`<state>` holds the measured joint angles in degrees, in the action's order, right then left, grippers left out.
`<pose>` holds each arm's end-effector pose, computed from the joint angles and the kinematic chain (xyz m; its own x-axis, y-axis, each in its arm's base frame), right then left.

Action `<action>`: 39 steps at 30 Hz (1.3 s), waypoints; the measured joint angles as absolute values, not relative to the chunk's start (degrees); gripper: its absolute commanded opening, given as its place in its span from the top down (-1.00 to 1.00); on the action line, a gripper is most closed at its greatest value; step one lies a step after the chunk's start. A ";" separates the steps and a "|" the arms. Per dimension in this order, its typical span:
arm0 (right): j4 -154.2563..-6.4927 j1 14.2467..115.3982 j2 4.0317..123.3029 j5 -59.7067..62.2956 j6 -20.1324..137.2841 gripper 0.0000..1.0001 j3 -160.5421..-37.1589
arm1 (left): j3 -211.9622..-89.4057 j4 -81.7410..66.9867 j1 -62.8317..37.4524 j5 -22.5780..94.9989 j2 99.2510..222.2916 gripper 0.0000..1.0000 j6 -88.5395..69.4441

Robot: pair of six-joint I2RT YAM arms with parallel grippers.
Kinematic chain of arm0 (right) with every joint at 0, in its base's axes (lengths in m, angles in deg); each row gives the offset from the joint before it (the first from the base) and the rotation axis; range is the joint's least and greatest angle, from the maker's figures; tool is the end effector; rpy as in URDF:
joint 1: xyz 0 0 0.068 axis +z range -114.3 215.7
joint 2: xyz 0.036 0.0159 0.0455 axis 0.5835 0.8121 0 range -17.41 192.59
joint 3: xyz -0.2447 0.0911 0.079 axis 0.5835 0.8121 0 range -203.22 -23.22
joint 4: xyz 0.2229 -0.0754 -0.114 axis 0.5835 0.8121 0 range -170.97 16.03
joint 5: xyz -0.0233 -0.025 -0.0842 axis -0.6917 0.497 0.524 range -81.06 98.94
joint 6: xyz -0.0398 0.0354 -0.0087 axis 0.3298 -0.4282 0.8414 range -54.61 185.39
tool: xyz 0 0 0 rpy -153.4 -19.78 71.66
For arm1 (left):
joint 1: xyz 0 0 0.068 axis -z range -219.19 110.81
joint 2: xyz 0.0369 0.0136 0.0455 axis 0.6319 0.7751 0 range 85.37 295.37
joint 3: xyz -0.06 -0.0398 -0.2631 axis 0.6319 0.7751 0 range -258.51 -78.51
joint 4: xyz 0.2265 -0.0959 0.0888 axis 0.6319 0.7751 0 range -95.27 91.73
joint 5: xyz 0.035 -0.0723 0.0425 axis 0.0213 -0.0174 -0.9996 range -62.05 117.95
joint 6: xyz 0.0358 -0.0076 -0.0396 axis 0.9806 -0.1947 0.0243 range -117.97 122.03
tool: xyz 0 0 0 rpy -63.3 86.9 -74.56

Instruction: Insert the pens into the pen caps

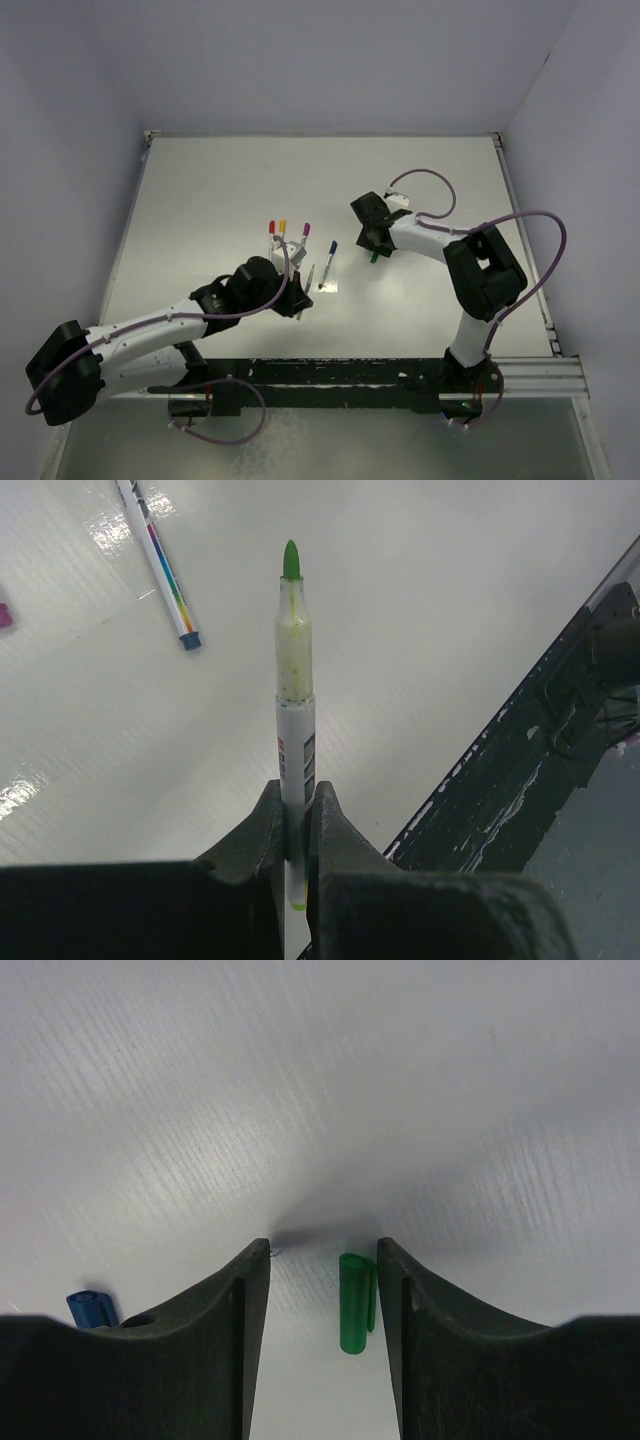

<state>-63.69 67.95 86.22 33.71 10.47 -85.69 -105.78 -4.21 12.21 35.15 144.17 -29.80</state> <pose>0.3138 0.1804 0.1633 -0.6588 0.4628 -0.5931 0.4179 0.8807 0.2231 0.1310 -0.1713 0.2034 -0.7293 0.0748 -0.6801 0.5374 0.6779 -0.5017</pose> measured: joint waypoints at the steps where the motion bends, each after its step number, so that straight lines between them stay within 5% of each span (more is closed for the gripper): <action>1: -63.82 67.95 86.07 33.71 10.34 0.03 -85.45 | -105.78 -4.24 12.21 35.15 144.17 1.00 -29.80; 16: -61.77 70.72 85.70 35.52 9.40 0.08 -84.95 | -105.78 -4.32 12.21 35.19 144.19 1.00 -29.89; 21: -60.98 70.72 85.70 36.07 9.08 0.77 -84.84 | -105.61 -4.37 12.21 35.19 144.19 1.00 -30.00; 25: -60.39 70.79 85.67 36.44 8.53 1.00 -84.84 | -105.34 -4.48 12.21 35.17 144.19 1.00 -30.28; 39: -64.13 71.05 82.68 33.67 12.42 1.00 -81.78 | -104.95 -4.74 12.21 34.91 143.69 1.00 -30.33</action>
